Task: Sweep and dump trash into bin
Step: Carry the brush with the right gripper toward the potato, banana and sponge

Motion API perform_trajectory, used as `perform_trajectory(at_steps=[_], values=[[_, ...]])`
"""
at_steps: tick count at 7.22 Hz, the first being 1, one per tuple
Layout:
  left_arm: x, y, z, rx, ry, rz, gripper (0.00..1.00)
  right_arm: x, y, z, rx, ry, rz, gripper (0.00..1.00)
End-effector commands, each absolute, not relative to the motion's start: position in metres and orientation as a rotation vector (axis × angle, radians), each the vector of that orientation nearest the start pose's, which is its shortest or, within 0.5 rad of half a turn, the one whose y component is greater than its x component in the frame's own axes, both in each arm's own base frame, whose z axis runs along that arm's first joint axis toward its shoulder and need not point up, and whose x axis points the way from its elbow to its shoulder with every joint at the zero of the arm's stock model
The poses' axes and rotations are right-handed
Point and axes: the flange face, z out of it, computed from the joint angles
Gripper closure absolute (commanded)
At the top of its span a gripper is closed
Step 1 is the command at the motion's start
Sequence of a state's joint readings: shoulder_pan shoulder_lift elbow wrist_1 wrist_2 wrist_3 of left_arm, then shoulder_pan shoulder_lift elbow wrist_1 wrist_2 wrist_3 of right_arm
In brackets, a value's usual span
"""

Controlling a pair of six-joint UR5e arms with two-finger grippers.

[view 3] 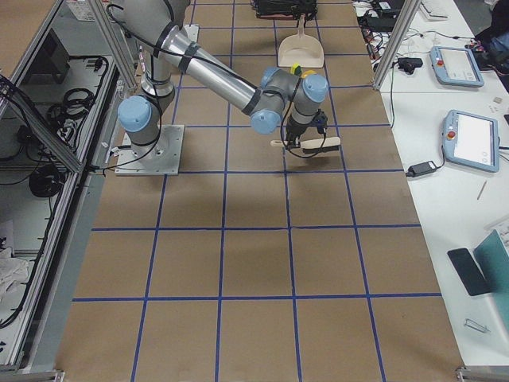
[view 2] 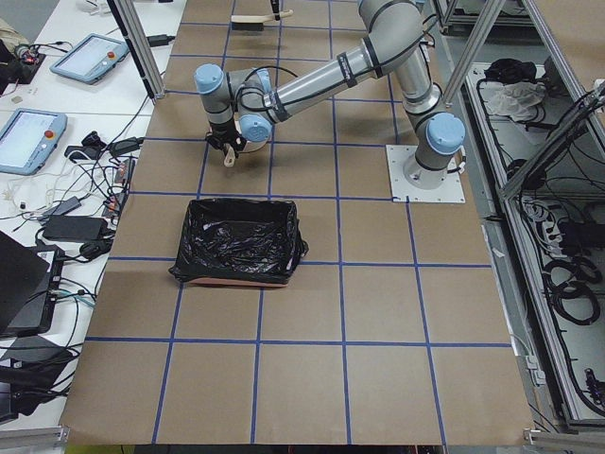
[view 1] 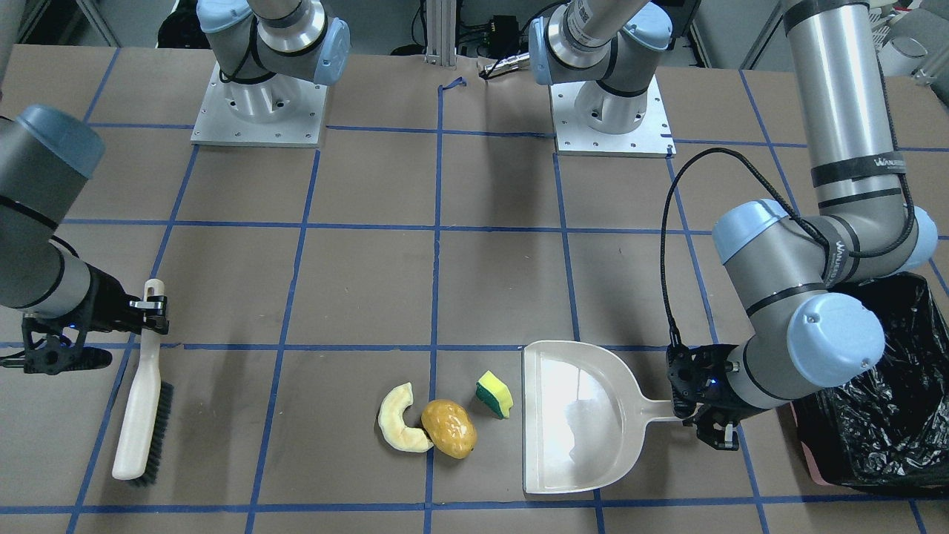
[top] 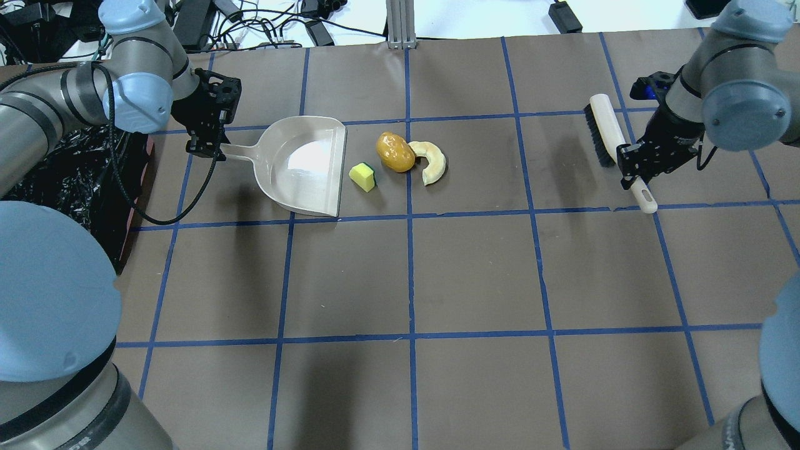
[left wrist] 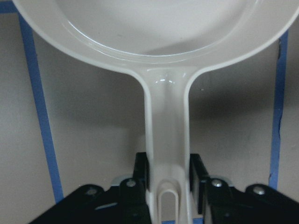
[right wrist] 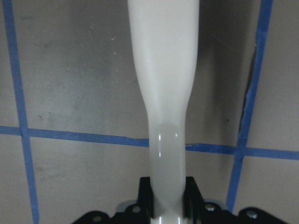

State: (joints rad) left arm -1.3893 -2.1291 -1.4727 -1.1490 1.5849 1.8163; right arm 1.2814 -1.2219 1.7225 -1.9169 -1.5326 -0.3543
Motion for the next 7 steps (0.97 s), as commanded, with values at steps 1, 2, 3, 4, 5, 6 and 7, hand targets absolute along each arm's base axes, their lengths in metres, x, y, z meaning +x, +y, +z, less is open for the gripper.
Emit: perform_trajectory(at_steps=[1, 2, 3, 4, 5, 6, 7], values=[[-0.009, -0.685, 0.246, -2.274, -2.134, -0.051, 0.62, 0.03, -0.589, 0.263, -0.044, 3.038, 0.196, 1.0], [-0.008, -0.685, 0.247, -2.27, -2.141, -0.052, 0.62, 0.066, -0.588, 0.264, -0.018, 3.027, 0.193, 1.0], [-0.009, -0.685, 0.25, -2.271, -2.145, -0.05, 0.62, 0.099, -0.587, 0.265, 0.015, 3.025, 0.195, 1.0], [-0.009, -0.684, 0.251, -2.27, -2.147, -0.048, 0.62, 0.129, -0.585, 0.267, 0.061, 3.0, 0.196, 1.0], [-0.009, -0.684, 0.252, -2.271, -2.148, -0.047, 0.62, 0.151, -0.581, 0.265, 0.108, 2.998, 0.213, 1.0], [-0.008, -0.684, 0.251, -2.271, -2.148, -0.05, 0.62, 0.167, -0.576, 0.265, 0.1, 3.0, 0.218, 1.0], [-0.008, -0.684, 0.25, -2.27, -2.147, -0.052, 0.62, 0.184, -0.572, 0.261, 0.13, 2.97, 0.241, 1.0]])
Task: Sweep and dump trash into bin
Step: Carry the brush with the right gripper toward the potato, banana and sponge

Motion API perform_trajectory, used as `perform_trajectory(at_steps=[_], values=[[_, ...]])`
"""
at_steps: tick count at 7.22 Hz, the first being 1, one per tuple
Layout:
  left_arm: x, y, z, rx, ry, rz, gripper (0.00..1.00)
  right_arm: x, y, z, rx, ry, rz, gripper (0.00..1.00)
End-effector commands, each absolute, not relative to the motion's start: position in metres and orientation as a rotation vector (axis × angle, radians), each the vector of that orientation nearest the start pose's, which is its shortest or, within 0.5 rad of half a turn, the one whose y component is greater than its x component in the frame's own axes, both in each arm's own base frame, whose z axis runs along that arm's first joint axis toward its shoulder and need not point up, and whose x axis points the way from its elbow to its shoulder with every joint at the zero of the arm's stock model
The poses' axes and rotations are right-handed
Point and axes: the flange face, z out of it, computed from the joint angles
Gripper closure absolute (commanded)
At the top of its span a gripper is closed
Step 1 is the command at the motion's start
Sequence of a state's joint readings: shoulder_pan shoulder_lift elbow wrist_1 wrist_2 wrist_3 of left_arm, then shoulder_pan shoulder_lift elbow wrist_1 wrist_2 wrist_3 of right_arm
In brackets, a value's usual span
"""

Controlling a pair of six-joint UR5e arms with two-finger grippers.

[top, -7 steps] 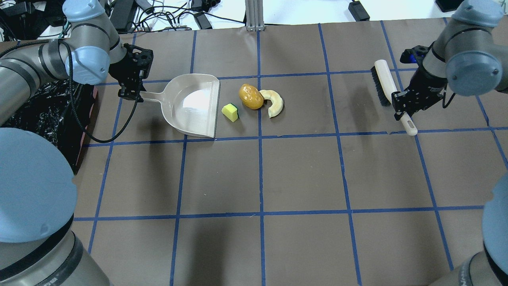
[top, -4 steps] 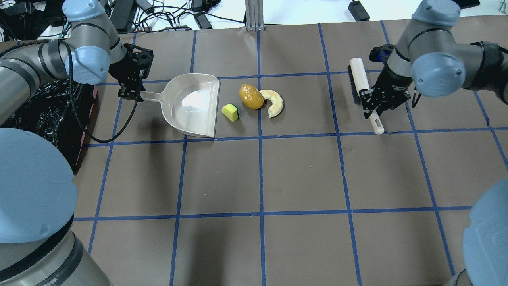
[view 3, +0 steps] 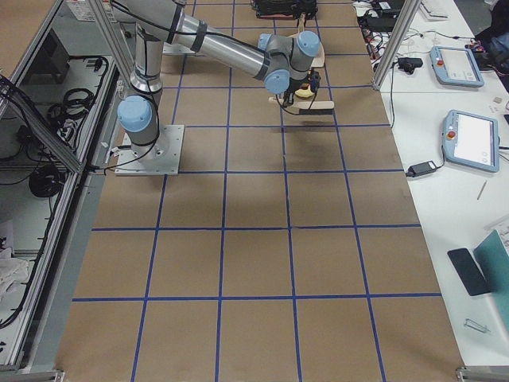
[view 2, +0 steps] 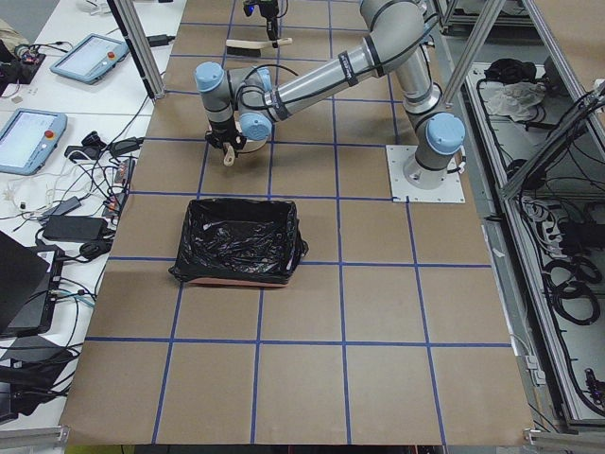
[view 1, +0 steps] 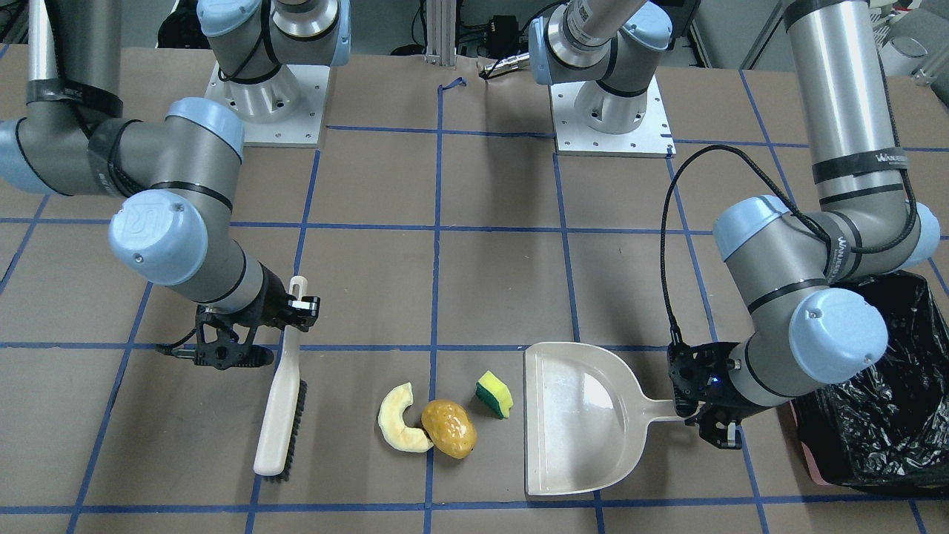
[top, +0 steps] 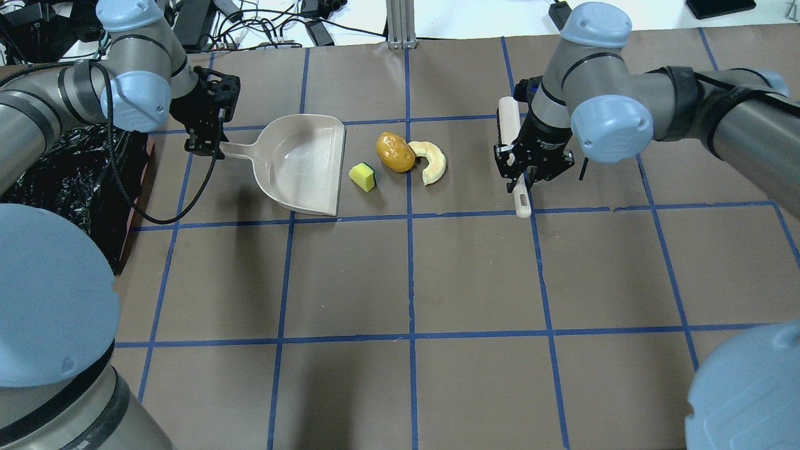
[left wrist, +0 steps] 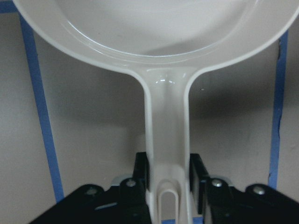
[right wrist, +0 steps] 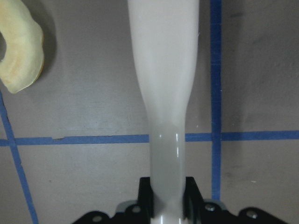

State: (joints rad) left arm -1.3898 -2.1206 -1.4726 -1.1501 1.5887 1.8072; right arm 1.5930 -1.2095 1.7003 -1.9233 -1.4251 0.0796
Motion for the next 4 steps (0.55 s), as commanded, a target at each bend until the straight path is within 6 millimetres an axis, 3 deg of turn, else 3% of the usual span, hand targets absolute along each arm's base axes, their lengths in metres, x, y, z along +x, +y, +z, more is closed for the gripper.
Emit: perform_trajectory(at_steps=[1, 3, 4], values=[[-0.008, -0.684, 0.25, -2.27, -2.147, -0.052, 0.61, 0.198, -0.571, 0.25, 0.172, 2.96, 0.271, 1.0], [-0.009, -0.685, 0.25, -2.277, -2.138, -0.049, 0.6, 0.225, -0.566, 0.236, 0.142, 2.964, 0.292, 1.0], [-0.009, -0.684, 0.252, -2.282, -2.136, -0.047, 0.6, 0.227, -0.566, 0.234, 0.203, 2.965, 0.3, 1.0]])
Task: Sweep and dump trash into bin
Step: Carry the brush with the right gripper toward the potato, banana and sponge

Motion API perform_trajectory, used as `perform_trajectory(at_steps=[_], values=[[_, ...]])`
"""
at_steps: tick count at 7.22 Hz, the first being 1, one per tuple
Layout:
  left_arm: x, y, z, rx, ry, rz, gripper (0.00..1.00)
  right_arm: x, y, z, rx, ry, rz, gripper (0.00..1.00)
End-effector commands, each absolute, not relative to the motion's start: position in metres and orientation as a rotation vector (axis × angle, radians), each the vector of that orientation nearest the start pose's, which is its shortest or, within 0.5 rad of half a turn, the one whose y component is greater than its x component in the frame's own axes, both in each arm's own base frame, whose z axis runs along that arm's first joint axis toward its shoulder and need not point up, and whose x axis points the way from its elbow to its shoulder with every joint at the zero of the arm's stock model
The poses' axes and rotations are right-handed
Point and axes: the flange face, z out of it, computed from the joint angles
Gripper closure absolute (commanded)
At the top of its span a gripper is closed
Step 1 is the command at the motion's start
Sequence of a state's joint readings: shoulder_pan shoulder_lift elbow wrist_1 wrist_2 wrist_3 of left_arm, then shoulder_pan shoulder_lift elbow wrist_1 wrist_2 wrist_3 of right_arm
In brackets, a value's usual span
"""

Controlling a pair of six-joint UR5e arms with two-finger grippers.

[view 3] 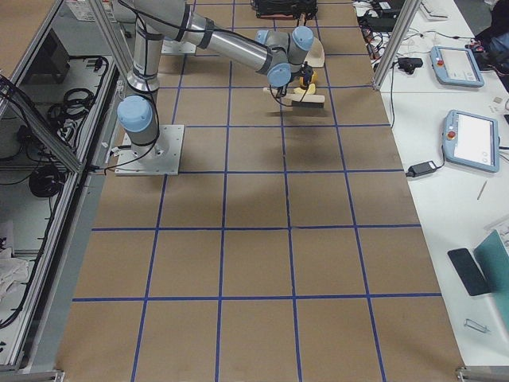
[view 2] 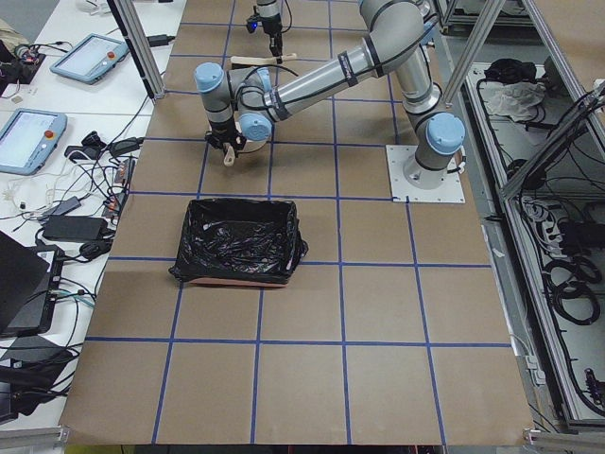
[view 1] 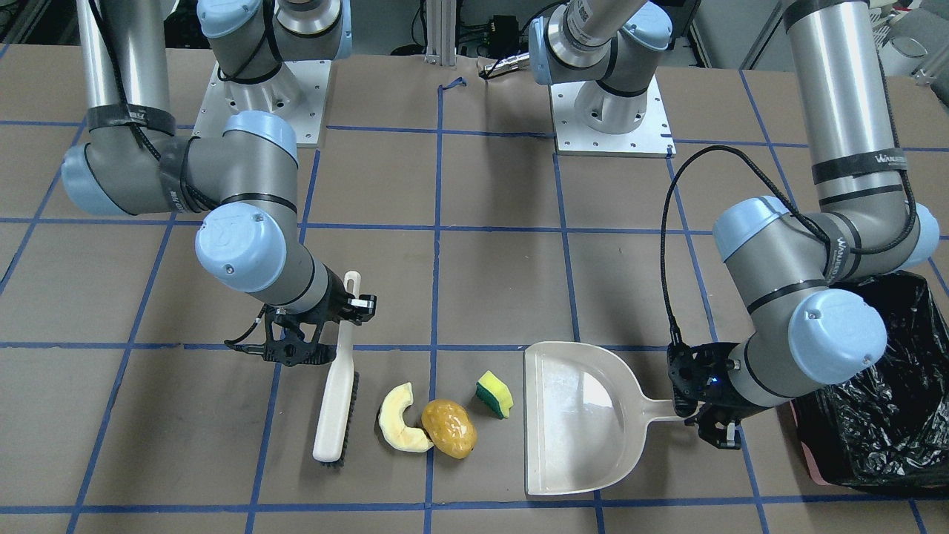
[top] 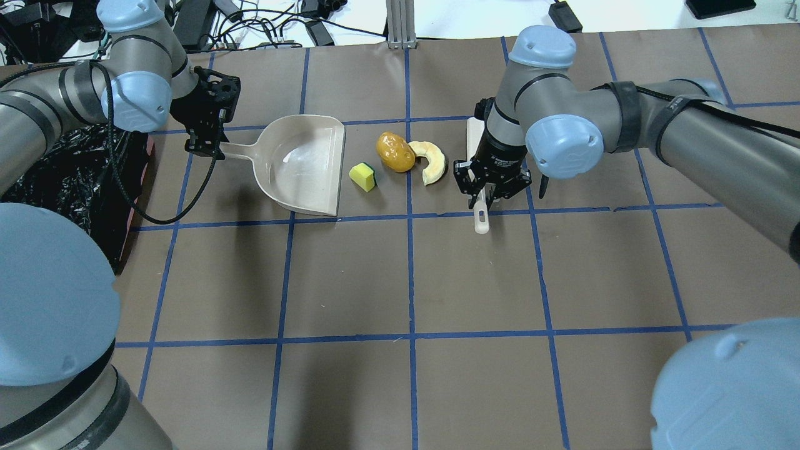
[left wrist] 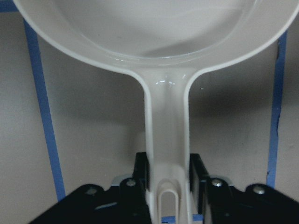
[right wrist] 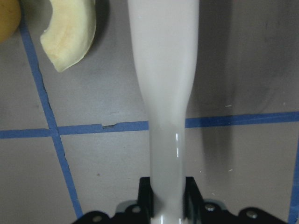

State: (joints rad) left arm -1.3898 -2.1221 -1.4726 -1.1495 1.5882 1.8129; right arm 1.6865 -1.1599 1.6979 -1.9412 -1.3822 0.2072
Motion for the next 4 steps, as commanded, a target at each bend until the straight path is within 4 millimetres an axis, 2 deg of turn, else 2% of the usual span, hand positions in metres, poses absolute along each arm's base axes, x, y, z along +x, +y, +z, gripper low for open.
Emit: perform_trajectory(at_steps=[1, 3, 4], values=[[-0.008, -0.684, 0.252, -2.283, -2.136, -0.049, 0.6, 0.238, -0.563, 0.235, 0.208, 2.949, 0.293, 1.0], [-0.009, -0.685, 0.249, -2.275, -2.139, -0.053, 0.59, 0.267, -0.555, 0.224, 0.232, 2.955, 0.296, 1.0], [-0.009, -0.684, 0.248, -2.273, -2.14, -0.054, 0.59, 0.275, -0.554, 0.224, 0.251, 2.955, 0.283, 1.0]])
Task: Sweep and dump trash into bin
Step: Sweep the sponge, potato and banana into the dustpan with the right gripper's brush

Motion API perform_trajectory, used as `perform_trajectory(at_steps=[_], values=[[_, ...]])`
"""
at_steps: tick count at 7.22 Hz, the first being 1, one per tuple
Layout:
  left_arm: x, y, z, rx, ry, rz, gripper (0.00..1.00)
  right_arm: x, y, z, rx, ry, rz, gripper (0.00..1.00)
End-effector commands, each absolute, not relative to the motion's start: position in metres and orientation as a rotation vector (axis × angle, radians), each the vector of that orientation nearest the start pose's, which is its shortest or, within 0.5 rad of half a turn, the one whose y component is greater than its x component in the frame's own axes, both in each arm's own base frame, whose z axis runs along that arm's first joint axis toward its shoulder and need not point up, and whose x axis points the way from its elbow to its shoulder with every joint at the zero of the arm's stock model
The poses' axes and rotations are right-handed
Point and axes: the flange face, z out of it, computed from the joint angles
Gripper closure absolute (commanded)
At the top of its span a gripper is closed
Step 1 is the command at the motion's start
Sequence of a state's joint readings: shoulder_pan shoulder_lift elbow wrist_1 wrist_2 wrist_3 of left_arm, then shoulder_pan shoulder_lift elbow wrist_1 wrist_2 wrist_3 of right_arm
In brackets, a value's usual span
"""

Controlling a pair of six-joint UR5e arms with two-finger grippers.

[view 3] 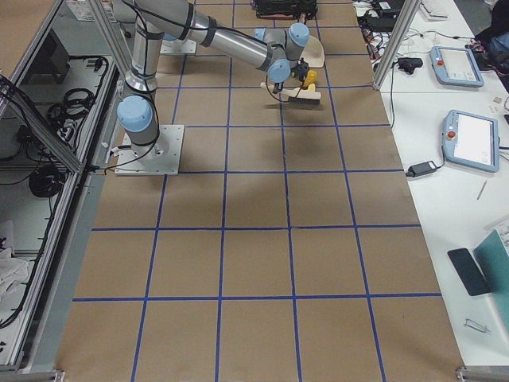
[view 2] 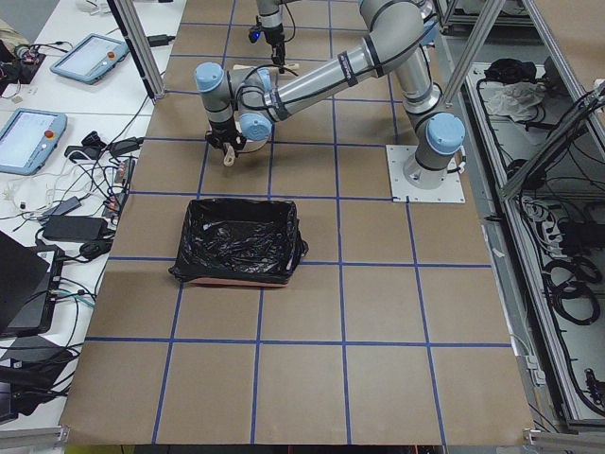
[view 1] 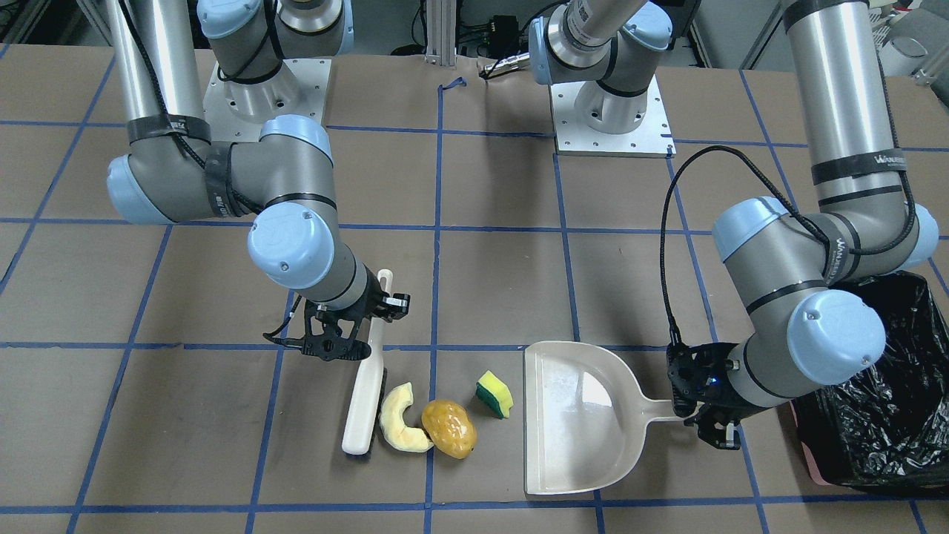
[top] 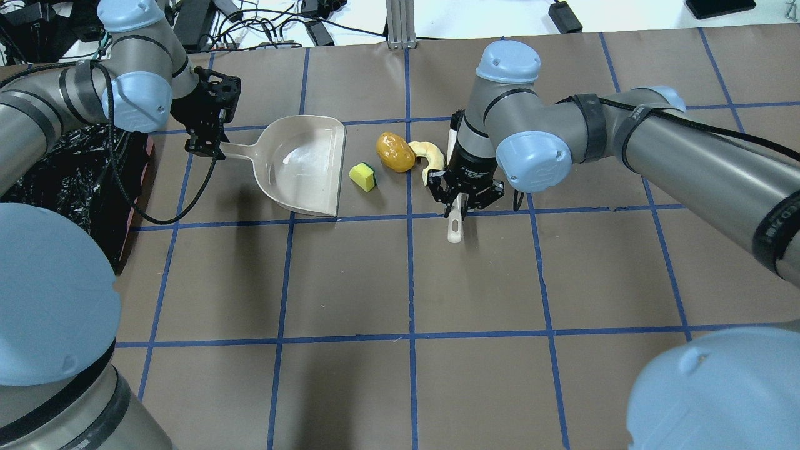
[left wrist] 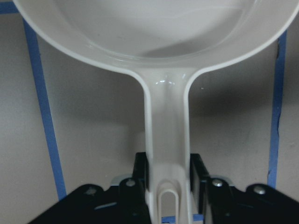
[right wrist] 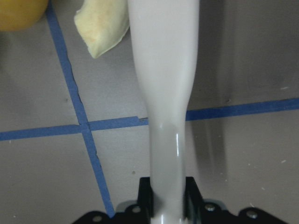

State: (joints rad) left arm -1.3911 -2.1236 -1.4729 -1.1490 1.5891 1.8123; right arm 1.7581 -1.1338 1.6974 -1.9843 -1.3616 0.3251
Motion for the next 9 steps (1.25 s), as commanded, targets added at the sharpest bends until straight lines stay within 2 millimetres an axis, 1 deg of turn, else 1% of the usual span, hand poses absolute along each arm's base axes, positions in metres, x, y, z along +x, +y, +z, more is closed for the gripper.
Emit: perform_trajectory(at_steps=[1, 3, 5, 6, 7, 8, 9], values=[[-0.009, -0.684, 0.248, -2.272, -2.139, -0.055, 0.59, 0.28, -0.554, 0.227, 0.279, 2.954, 0.279, 1.0], [-0.009, -0.685, 0.247, -2.273, -2.14, -0.054, 0.59, 0.311, -0.54, 0.229, 0.335, 2.909, 0.309, 1.0], [-0.009, -0.685, 0.247, -2.274, -2.138, -0.054, 0.6, 0.335, -0.533, 0.234, 0.372, 2.871, 0.301, 1.0], [-0.01, -0.685, 0.247, -2.274, -2.138, -0.052, 0.6, 0.356, -0.531, 0.227, 0.383, 2.86, 0.297, 1.0], [-0.01, -0.685, 0.247, -2.274, -2.138, -0.052, 0.6, 0.376, -0.535, 0.225, 0.419, 2.85, 0.274, 1.0], [-0.01, -0.685, 0.247, -2.275, -2.136, -0.052, 0.6, 0.395, -0.534, 0.224, 0.429, 2.85, 0.274, 1.0], [-0.01, -0.685, 0.247, -2.274, -2.138, -0.052, 0.6, 0.406, -0.531, 0.226, 0.444, 2.843, 0.279, 1.0]])
